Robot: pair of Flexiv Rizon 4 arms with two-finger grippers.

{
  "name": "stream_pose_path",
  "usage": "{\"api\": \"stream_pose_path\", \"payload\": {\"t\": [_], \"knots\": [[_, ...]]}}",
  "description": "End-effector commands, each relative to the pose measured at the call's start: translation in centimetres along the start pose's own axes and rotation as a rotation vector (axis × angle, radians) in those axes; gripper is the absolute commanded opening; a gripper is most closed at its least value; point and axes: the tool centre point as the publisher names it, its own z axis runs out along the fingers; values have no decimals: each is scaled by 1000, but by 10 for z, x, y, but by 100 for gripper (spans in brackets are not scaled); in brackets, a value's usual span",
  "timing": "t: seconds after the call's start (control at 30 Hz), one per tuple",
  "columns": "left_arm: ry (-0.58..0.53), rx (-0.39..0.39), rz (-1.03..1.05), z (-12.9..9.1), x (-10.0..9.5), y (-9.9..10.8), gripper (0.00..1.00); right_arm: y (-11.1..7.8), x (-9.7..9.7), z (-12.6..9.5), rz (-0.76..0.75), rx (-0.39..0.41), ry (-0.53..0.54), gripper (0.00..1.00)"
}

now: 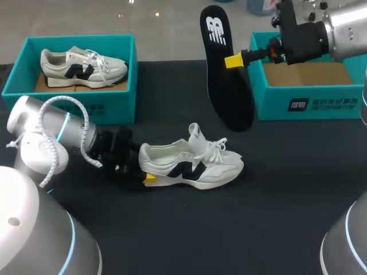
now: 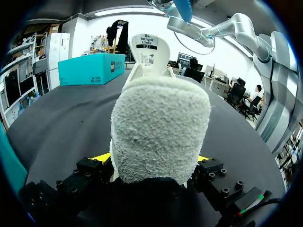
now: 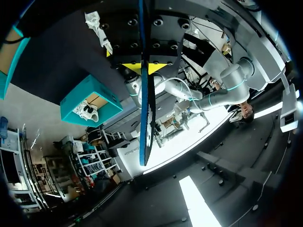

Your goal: Take the shoe out of the shoebox, open the shoe tongue, remove and reinsert the insole, then place the shoe into the shoebox

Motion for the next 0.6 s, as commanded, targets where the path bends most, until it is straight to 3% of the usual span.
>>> {"api": "stream_pose_path", "payload": {"t": [0.03, 0.23, 0.6], "knots": [[1, -3, -1, 1, -1, 2, 0, -10, 10, -9, 8, -15, -39, 0], [1, -3, -1, 1, -1, 2, 0, -19, 18, -22, 58, 22, -59, 0], [1, -3, -1, 1, -1, 2, 0, -30, 32, -47, 90, -4, -46, 0]]}}
